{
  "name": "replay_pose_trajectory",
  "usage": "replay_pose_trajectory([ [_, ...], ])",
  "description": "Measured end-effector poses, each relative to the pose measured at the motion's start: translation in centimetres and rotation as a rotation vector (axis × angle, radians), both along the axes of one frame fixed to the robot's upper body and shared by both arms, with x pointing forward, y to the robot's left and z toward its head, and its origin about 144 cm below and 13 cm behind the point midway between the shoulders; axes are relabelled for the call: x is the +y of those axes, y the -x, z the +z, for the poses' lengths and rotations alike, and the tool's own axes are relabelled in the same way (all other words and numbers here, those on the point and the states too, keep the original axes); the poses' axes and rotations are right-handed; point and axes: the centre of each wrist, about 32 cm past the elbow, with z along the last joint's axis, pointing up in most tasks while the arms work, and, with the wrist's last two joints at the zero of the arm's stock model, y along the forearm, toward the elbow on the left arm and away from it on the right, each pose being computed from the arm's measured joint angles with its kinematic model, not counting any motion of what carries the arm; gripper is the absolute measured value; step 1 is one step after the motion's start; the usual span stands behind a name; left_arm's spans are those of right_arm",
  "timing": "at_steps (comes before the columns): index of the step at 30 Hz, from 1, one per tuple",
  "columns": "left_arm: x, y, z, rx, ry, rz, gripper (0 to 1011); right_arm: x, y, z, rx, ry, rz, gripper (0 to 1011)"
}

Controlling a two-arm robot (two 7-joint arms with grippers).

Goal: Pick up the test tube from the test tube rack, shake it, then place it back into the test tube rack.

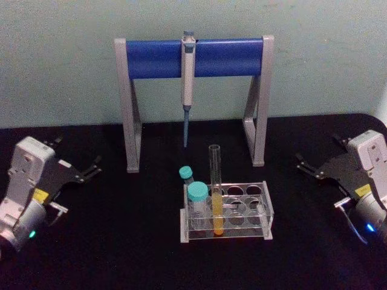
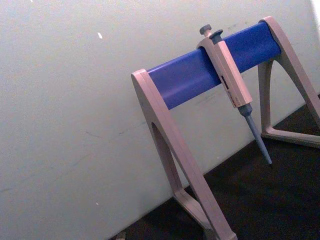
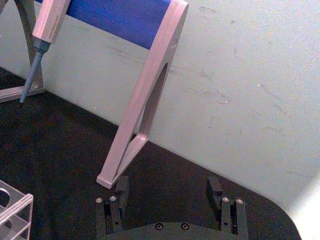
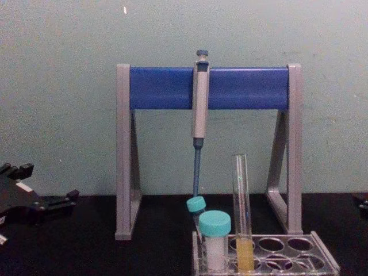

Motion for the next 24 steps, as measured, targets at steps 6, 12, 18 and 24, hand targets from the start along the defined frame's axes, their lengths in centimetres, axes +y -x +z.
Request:
replay_pose_trajectory([
  [6,0.00,0.00,0.00,0.000,0.000,0.000,1001,0.00,0.00,0.00,0.000,0.000,0.000,1000],
  [12,0.00,0.00,0.00,0.000,0.000,0.000,1001,0.00,0.00,0.00,0.000,0.000,0.000,1000],
  [18,0.00,0.00,0.00,0.000,0.000,0.000,1001,0.00,0.00,0.00,0.000,0.000,0.000,1000],
  [24,0.00,0.00,0.00,0.000,0.000,0.000,1001,0.00,0.00,0.00,0.000,0.000,0.000,1000],
])
